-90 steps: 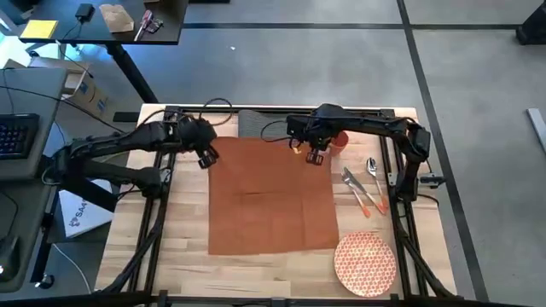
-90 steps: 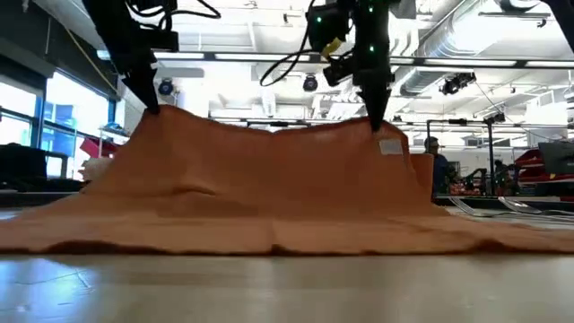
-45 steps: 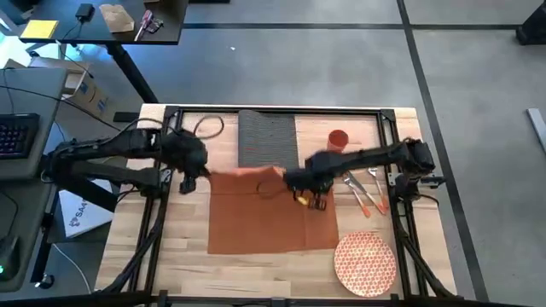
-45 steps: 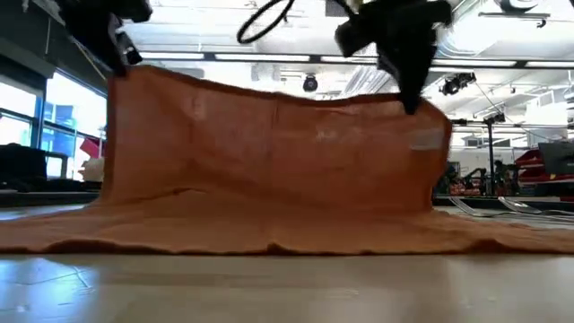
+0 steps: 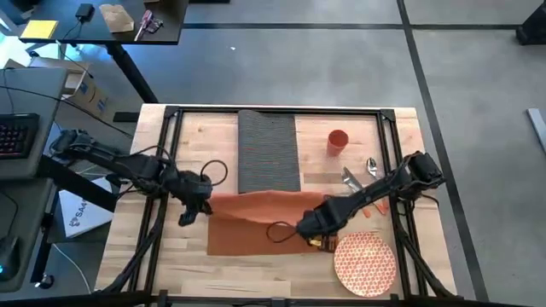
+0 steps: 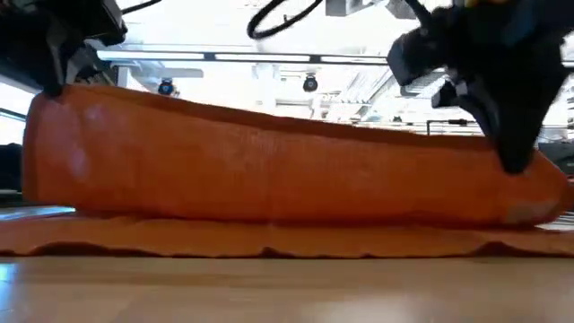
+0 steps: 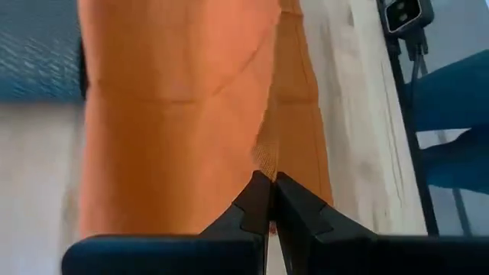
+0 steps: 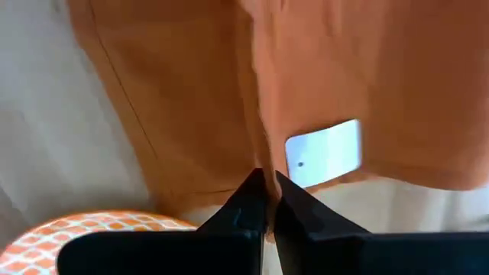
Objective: Set table place
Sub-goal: Fold the orange napkin
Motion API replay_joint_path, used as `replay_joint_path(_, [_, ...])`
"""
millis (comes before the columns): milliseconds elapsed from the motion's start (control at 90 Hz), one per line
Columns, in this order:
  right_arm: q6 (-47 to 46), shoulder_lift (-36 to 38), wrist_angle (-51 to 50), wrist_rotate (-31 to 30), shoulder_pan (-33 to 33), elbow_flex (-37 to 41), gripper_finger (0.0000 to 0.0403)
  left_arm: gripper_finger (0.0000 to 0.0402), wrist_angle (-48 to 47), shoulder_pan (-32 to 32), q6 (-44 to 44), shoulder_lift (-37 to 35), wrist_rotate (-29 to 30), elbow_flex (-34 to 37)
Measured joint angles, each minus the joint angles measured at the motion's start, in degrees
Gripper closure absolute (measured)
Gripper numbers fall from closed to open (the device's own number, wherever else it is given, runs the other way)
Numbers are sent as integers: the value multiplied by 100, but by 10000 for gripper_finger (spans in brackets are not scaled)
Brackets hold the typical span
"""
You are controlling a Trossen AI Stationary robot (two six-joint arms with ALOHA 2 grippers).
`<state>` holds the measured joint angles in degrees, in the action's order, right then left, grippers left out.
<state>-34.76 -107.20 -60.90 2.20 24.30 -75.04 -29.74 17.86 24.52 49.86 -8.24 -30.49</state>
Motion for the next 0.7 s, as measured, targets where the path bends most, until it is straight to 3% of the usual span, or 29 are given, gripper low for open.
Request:
replay_joint_path(356, [-278,0,217,0,9,249,403,401,676,314,380,368,34,241])
replay_joint_path(700, [-540,2,-758,-20,179,-414,403,401,-49,498,132,311,-30,-653])
